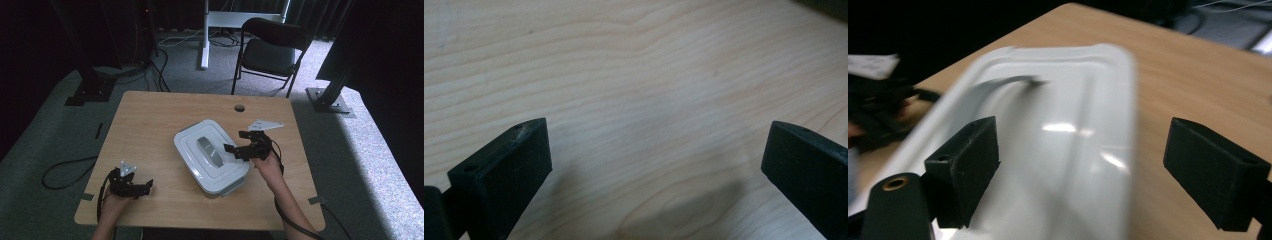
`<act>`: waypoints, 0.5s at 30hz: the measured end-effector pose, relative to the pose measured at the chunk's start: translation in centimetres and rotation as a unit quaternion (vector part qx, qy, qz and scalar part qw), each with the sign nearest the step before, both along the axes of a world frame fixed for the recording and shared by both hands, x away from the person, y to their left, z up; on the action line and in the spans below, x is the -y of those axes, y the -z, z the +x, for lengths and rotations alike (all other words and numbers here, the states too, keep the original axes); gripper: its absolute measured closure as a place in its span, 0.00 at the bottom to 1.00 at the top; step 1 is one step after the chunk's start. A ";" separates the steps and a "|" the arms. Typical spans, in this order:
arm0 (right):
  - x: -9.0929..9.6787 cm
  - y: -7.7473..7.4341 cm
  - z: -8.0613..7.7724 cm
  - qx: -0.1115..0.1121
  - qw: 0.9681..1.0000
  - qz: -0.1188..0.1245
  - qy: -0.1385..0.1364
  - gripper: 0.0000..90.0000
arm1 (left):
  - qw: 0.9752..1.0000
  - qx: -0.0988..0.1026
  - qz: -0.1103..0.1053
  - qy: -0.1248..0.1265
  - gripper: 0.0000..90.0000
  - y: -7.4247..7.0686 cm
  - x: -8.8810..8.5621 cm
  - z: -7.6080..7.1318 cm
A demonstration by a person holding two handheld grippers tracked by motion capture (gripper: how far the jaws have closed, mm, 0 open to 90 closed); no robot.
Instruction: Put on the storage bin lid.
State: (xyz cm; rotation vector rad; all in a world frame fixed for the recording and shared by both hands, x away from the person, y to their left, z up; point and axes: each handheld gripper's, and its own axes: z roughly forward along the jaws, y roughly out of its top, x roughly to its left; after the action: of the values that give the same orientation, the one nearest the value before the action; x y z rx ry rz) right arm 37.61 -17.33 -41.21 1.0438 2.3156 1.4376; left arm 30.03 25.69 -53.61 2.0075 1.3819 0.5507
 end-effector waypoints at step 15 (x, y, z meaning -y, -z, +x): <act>4.6 4.3 3.7 -0.007 0.993 -0.017 0.115 0.15 | 1.000 0.003 -0.001 -0.003 0.00 -0.1 1.4 0.9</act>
State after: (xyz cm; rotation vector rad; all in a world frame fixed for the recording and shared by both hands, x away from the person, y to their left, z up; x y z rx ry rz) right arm 41.32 -21.94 -45.47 1.2671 2.1386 1.3016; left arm 30.90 24.27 -53.51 2.0004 1.3837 0.5576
